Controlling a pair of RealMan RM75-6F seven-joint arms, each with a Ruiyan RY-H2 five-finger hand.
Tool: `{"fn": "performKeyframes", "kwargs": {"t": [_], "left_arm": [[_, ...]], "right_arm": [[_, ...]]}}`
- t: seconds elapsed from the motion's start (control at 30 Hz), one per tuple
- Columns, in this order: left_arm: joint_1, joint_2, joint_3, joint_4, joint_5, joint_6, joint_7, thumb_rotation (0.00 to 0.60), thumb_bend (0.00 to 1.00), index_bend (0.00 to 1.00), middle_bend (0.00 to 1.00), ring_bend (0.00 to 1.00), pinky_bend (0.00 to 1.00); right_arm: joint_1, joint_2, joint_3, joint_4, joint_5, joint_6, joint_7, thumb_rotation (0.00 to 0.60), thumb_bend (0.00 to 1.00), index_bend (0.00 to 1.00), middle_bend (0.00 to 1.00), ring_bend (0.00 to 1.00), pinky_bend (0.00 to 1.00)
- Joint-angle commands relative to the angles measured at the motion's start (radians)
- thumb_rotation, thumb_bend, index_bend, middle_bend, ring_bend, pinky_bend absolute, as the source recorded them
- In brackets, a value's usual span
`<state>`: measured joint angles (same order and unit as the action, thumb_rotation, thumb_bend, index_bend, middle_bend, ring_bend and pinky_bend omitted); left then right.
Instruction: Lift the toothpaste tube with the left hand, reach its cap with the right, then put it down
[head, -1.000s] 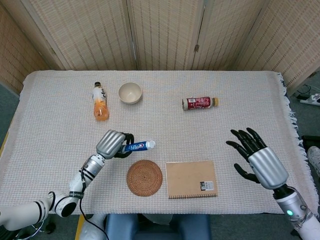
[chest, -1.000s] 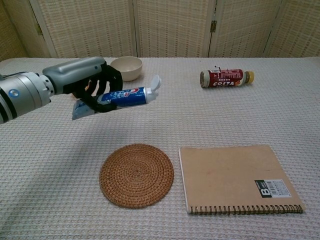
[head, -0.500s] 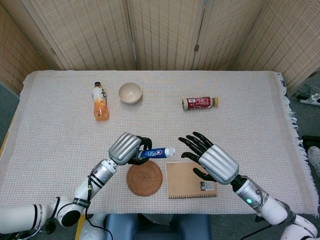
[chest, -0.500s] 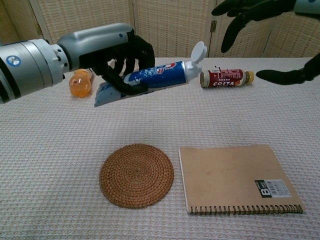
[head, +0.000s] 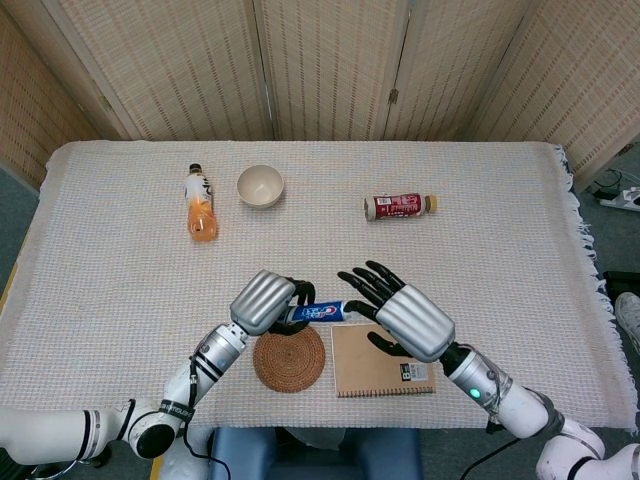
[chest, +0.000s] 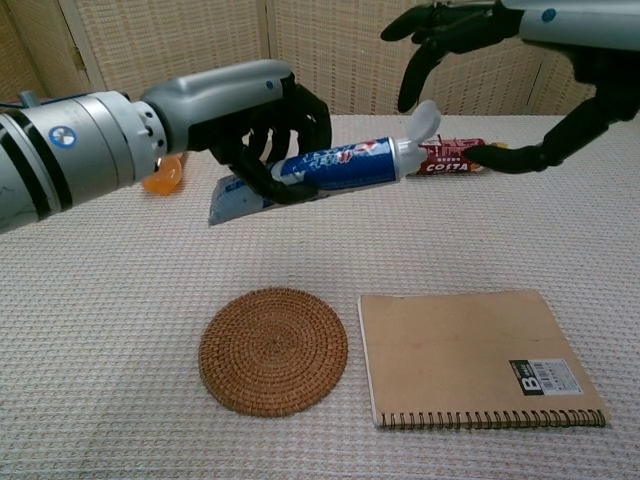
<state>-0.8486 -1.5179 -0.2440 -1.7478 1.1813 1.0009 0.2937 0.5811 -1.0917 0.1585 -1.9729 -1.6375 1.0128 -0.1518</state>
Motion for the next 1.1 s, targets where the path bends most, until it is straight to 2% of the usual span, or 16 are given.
{"fn": "performKeyframes", "kwargs": {"t": [0.03,0.6,0.77,0.83,1.0,1.07,1.1], "left_arm": [[0.002,0.001,0.0,0.004,0.0,0.003,-0.01,0.6,0.77,0.71,0.74,0.73,0.73],[0.026,-0.014,0.004,0.051,0.08,0.029,-0.188,0.6,0.77,0.71,0.74,0.73,0.73],[0.047,-0.03,0.004,0.066,0.125,0.065,-0.29,0.6,0.77,0.7,0.74,0.72,0.73],[0.057,-0.038,0.006,0.075,0.149,0.084,-0.341,0.6,0.77,0.69,0.74,0.72,0.73],[0.069,-0.071,0.011,0.12,0.209,0.13,-0.411,0.6,0.77,0.69,0.74,0.72,0.73],[0.07,-0.082,0.012,0.128,0.218,0.138,-0.42,0.6,0.77,0.7,0.74,0.72,0.73],[0.07,-0.086,0.012,0.13,0.221,0.14,-0.42,0.6,0.77,0.7,0.74,0.72,0.73]], "right_arm": [[0.001,-0.009,-0.004,0.012,0.012,0.005,-0.004,0.6,0.46,0.33,0.05,0.0,0.0],[0.004,-0.043,-0.035,0.077,0.053,0.021,0.04,0.6,0.46,0.33,0.06,0.0,0.0],[-0.019,-0.014,-0.039,0.052,0.013,0.091,0.17,0.6,0.46,0.32,0.06,0.02,0.0],[-0.025,0.008,-0.041,0.04,-0.011,0.116,0.242,0.6,0.46,0.28,0.06,0.02,0.0],[-0.01,0.045,-0.038,0.019,-0.05,0.137,0.424,0.599,0.44,0.09,0.03,0.02,0.0],[0.006,0.047,-0.039,0.01,-0.053,0.121,0.477,0.576,0.36,0.02,0.01,0.01,0.0],[0.013,0.047,-0.039,0.006,-0.052,0.113,0.496,0.543,0.28,0.0,0.0,0.0,0.0]]}}
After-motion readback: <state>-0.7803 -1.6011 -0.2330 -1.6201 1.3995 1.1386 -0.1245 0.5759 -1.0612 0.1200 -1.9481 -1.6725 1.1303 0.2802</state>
